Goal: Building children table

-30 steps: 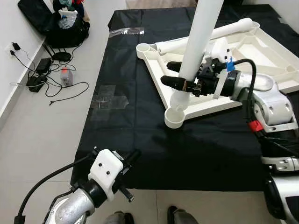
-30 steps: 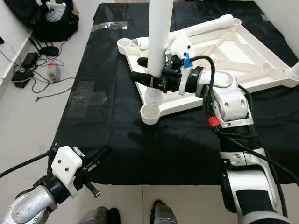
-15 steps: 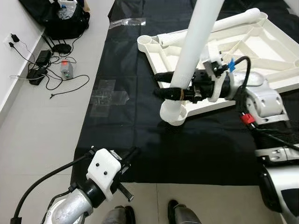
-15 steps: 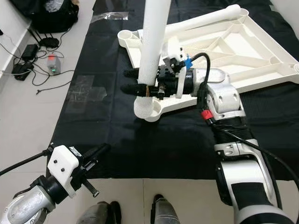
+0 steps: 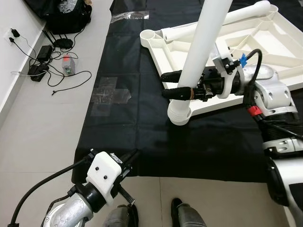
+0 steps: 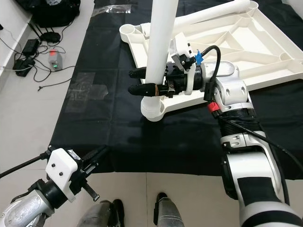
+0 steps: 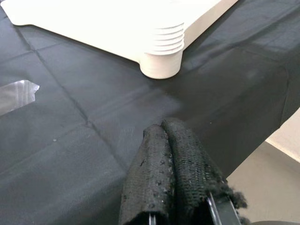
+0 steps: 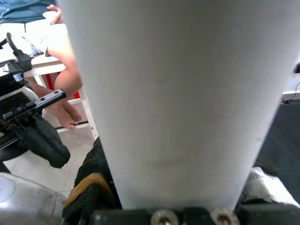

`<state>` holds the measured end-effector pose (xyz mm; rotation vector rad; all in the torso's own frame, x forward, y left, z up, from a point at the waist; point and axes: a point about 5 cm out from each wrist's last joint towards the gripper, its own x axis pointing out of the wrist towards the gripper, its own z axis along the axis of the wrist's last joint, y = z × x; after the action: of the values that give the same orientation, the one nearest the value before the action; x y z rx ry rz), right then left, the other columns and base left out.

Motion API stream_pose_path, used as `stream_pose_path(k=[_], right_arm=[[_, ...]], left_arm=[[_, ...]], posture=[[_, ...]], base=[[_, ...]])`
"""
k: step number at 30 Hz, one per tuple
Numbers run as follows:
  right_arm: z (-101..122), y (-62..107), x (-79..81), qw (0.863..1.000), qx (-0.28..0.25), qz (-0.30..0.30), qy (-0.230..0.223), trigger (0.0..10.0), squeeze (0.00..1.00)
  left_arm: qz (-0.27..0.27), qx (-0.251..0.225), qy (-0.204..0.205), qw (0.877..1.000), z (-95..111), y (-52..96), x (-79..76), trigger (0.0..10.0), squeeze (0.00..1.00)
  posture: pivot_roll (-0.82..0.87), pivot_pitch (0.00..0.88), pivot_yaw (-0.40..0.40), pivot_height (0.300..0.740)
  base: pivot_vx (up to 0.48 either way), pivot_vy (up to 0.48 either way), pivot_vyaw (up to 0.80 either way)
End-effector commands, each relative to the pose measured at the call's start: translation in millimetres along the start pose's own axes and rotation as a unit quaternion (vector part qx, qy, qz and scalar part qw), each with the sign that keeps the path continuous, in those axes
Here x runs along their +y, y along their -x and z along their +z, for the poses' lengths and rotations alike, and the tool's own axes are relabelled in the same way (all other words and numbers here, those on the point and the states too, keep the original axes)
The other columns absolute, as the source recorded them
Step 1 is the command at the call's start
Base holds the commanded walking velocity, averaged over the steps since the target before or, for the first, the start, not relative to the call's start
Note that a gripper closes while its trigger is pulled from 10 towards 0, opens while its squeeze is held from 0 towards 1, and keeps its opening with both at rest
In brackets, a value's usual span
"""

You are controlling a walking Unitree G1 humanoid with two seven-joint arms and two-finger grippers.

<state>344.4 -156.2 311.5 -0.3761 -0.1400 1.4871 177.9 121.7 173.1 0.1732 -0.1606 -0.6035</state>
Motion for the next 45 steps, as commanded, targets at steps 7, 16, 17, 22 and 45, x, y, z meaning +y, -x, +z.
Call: stream_pose_path(k=[7,16,17,22,45], right_arm=[[3,4.6,-0.4,0.999,0.018,0.024,0.017,10.0,0.0],[-2,3.9,-5.8,0.999,0.043,-0.005,0.027,10.0,0.0],[-3,3.4,-6.1,0.999,0.047,-0.007,0.027,10.0,0.0],[-8,-1.3,-4.2,0.998,0.05,0.003,0.022,10.0,0.0],[-32,-6.7,1.2,0.997,0.065,-0.045,-0.006,10.0,0.0]], left_arm=[[-0.003,0.007,0.005,1.0,1,4.4,-0.7,10.0,0.0],[-0.002,0.006,0.006,1.0,1,3.7,-0.8,10.0,0.0],[-0.002,0.007,0.006,1.0,1,3.7,-1.0,10.0,0.0],[-0.002,0.006,0.007,1.0,1,3.2,-1.2,10.0,0.0],[0.0,0.008,0.006,1.0,0,2.3,0.6,10.0,0.0]], posture=[[0.07,0.362,0.053,0.74],[0.07,0.363,0.055,0.74],[0.07,0.363,0.055,0.74],[0.07,0.371,0.051,0.74],[0.06,0.386,0.055,0.74]], base=[[0.0,0.0,0.0],[0.0,0.0,0.0],[0.0,0.0,0.0],[0.0,0.0,0.0],[0.0,0.0,0.0]])
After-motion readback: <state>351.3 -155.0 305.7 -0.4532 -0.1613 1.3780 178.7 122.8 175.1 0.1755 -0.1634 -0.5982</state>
